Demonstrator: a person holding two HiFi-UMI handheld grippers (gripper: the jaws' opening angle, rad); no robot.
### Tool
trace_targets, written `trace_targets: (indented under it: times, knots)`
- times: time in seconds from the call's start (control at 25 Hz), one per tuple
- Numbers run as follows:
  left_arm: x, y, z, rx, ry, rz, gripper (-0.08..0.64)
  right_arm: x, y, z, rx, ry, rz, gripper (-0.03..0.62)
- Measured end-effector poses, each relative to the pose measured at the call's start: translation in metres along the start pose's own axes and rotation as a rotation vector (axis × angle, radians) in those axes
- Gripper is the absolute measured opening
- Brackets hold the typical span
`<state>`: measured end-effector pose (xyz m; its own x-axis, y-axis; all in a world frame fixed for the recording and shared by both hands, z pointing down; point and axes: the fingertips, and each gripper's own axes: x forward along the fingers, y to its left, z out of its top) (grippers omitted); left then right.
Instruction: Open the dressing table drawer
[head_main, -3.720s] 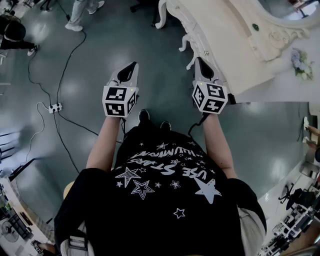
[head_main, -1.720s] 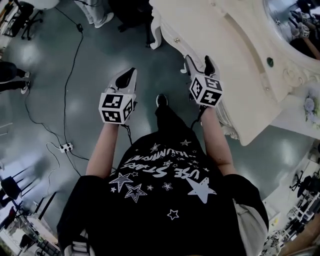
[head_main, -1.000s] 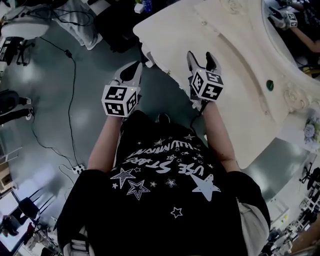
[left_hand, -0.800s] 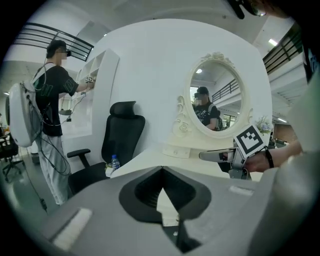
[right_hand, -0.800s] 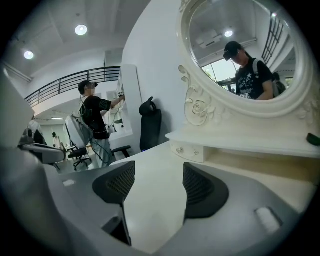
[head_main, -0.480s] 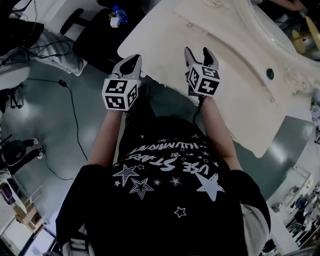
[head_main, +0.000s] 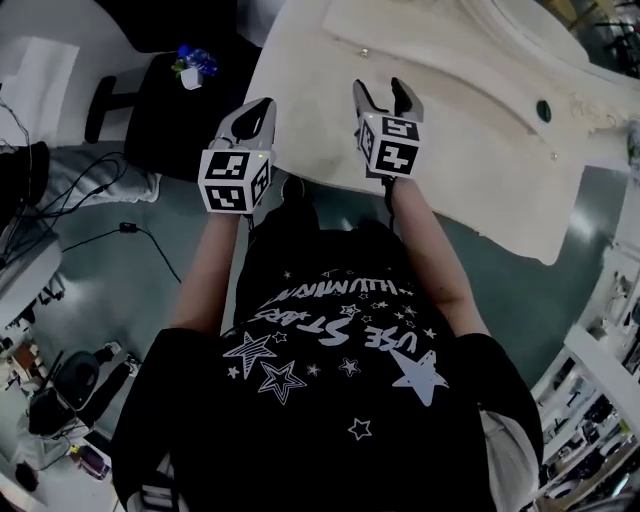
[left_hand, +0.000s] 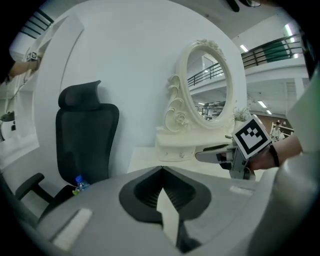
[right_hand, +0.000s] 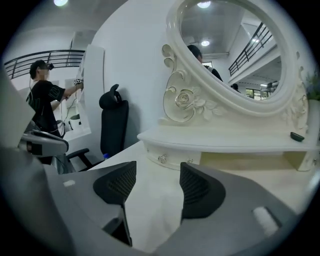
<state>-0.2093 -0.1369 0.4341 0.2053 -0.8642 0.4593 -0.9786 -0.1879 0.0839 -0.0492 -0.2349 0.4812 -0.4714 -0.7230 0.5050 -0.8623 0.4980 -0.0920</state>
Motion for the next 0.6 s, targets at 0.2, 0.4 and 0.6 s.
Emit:
trace_targets:
  times: [0.2, 0.4, 0.6]
  knots:
    - [0.026, 0.018, 0.000, 0.011, 0.027, -0.076, 0.002, 0.020, 0.001, -0.008, 0.014, 0.030, -0.104, 0.289]
    - [0.049, 0.029, 0.000, 0.045, 0.049, -0.128, 0.002, 0.044, -0.006, -0.008, 0.027, 0.047, -0.207, 0.282]
    - [0.068, 0.035, 0.001, 0.071, 0.067, -0.176, 0.002, 0.061, -0.008, -0.004, 0.017, 0.060, -0.272, 0.216]
